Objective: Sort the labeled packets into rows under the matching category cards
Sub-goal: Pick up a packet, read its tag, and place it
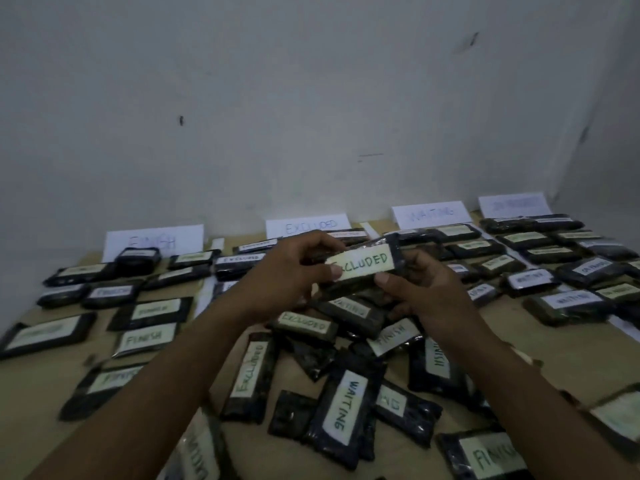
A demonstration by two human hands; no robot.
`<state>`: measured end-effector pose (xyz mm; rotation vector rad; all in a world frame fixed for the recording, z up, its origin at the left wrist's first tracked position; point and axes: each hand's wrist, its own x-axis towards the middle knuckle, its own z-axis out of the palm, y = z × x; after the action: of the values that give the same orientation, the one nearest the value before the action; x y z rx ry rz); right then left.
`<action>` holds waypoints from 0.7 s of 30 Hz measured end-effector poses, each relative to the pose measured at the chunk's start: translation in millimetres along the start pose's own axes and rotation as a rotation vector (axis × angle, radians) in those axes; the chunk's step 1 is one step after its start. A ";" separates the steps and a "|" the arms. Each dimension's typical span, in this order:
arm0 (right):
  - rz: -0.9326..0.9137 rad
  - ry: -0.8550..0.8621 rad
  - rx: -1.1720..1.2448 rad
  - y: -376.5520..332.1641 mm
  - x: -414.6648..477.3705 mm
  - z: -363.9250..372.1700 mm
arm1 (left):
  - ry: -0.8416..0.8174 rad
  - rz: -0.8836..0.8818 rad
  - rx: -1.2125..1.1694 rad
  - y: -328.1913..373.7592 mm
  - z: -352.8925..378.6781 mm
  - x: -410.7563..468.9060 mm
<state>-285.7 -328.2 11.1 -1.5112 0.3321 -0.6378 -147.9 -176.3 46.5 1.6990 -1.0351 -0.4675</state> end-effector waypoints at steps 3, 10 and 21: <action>-0.003 -0.055 -0.131 16.4 -4.7 11.6 | 0.068 -0.095 0.012 -17.4 -29.8 -28.2; -0.100 -0.219 -0.428 32.3 -17.7 20.8 | 0.100 -0.234 0.192 -58.4 -49.2 -80.3; -0.179 -0.528 -0.725 33.0 -28.5 3.1 | 0.126 0.022 0.750 -90.5 -50.0 -83.5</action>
<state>-300.6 -311.2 -26.4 -2.3519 0.0065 -0.2289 -120.5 -72.1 -31.4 2.3285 -1.2177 0.0706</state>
